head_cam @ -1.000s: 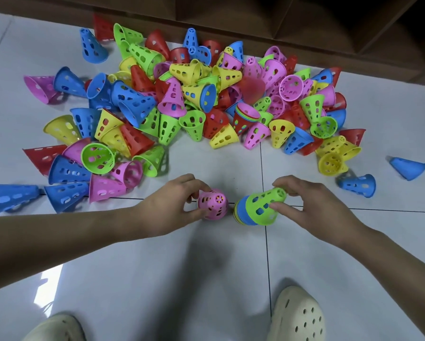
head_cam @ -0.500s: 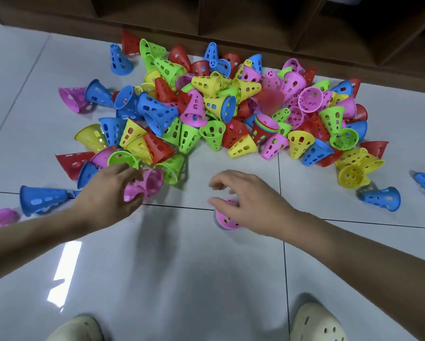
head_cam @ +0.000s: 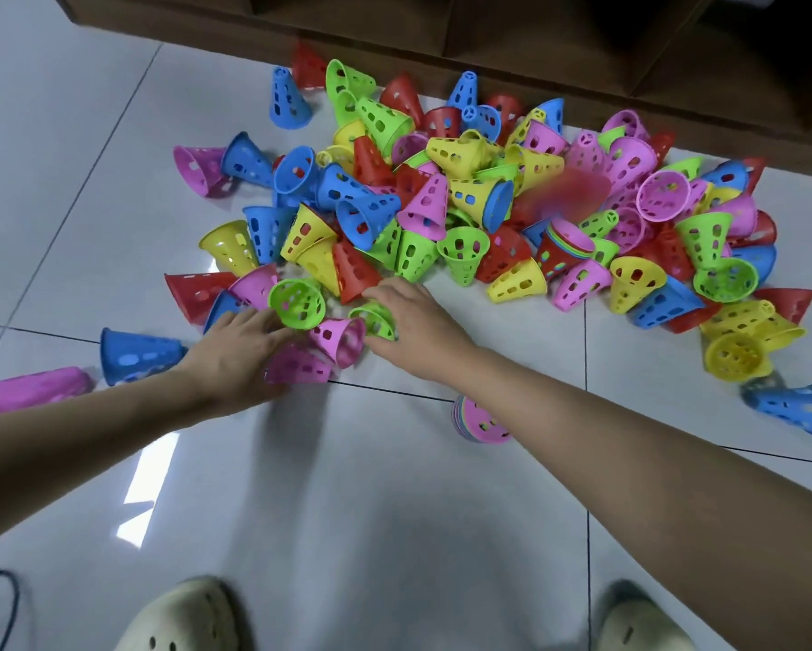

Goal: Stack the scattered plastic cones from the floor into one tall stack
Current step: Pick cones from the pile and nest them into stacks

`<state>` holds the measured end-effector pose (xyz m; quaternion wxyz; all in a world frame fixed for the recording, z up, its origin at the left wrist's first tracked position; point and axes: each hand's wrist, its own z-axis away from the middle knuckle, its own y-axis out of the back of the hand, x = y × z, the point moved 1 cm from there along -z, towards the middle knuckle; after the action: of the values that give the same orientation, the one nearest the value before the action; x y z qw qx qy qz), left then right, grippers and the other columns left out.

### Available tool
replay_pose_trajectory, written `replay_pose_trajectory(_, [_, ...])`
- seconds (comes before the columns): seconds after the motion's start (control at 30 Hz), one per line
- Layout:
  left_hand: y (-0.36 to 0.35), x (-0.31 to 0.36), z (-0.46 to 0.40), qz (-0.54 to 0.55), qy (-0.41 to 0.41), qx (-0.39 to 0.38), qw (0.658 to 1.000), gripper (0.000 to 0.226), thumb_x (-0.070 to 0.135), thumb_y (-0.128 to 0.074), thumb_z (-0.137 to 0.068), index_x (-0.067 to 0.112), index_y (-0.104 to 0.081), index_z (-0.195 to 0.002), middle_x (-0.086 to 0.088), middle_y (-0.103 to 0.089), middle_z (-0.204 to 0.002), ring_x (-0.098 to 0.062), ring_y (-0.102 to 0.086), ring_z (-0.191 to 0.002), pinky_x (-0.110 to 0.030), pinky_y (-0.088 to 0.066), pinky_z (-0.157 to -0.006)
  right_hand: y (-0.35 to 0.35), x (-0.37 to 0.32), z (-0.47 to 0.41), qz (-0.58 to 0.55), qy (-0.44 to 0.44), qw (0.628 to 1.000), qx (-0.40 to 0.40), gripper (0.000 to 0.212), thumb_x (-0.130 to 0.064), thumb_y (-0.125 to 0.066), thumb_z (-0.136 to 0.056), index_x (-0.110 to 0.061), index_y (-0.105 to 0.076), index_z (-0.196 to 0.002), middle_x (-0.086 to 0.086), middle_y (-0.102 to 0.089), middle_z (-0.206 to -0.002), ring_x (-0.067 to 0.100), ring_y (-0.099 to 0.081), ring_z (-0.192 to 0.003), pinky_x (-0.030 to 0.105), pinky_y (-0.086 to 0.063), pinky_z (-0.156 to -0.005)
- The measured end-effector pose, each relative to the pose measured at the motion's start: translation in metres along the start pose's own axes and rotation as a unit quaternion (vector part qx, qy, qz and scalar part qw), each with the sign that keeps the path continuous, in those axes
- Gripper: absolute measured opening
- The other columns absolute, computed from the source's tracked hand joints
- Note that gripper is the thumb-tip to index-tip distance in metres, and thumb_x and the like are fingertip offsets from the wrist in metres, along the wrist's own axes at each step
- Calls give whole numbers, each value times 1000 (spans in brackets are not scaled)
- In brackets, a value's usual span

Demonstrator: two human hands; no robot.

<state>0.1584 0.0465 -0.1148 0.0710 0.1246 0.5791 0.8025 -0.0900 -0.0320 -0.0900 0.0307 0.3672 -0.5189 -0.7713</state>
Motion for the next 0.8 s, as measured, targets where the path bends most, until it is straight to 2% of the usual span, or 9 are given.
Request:
replay_pose_trajectory(0.07, [-6,1,-2,-24,-9,-24,999,77,65,-74,-69,33,-56,-137,0,-58,-127,-27,-54,-115,-41,-40,-97,-4,-6,-7,47,23,999,14,53,-35,-69,-86,-15,-57,-134,6,-52,-126,26,-45,-121,41,-42,-102])
replay_pose_trajectory(0.13, [-11,3,0,-41,-15,-34,998,70,69,-70,-69,31,-60,-128,0,-60,-119,-25,-55,-110,-39,-40,-94,-10,-16,-12,46,40,998,11,49,-34,-69,-84,-14,-61,-129,6,-54,-120,28,-47,-116,44,-43,-100])
replay_pose_trajectory(0.2, [-12,4,3,-60,-21,-43,997,64,76,-62,-70,33,-62,-118,3,-60,-109,-22,-55,-104,-36,-38,-90,-18,-23,-15,47,51,998,-12,47,-35,-67,-86,-15,-62,-127,6,-56,-121,28,-47,-115,45,-43,-98])
replay_pose_trajectory(0.33, [-10,-2,12,-46,-20,-41,998,75,84,-38,-66,32,-65,-112,6,-63,-104,-21,-57,-99,-36,-39,-88,-29,-30,-18,122,54,991,-22,46,-48,-53,-94,-23,-59,-131,1,-58,-130,25,-42,-121,41,-40,-98])
replay_pose_trajectory(0.5, [-6,-8,21,-7,-24,-10,1000,71,82,-49,-72,28,-65,-116,8,-65,-102,-19,-60,-96,-37,-43,-88,-33,-35,-13,240,51,969,-13,48,-53,-55,-92,-23,-57,-128,2,-61,-129,27,-42,-123,41,-33,-98])
replay_pose_trajectory(0.6, [-2,-10,25,31,-25,23,999,70,77,-49,-73,25,-64,-117,6,-67,-103,-21,-61,-96,-37,-42,-89,-38,-32,-8,288,25,956,-38,44,-47,-59,-90,-21,-53,-125,6,-66,-119,29,-45,-123,42,-31,-100])
replay_pose_trajectory(0.67, [1,-10,26,67,-13,52,996,68,75,-50,-75,23,-63,-116,5,-68,-102,-21,-61,-94,-38,-42,-89,-41,-24,-3,329,17,942,-63,39,-39,-63,-87,-20,-52,-120,6,-69,-114,28,-45,-123,41,-32,-96])
replay_pose_trajectory(0.73, [5,-7,24,106,-3,79,991,64,73,-51,-77,22,-62,-114,5,-67,-98,-21,-60,-91,-39,-41,-87,-40,-17,1,347,20,935,-73,35,-34,-64,-86,-20,-54,-117,3,-68,-113,25,-47,-120,39,-33,-91])
replay_pose_trajectory(0.8, [9,-3,21,132,3,96,987,60,72,-51,-79,22,-60,-111,6,-64,-93,-21,-58,-87,-38,-41,-84,-31,-16,4,321,32,944,-66,36,-38,-63,-87,-20,-57,-117,3,-66,-115,25,-48,-118,39,-33,-91])
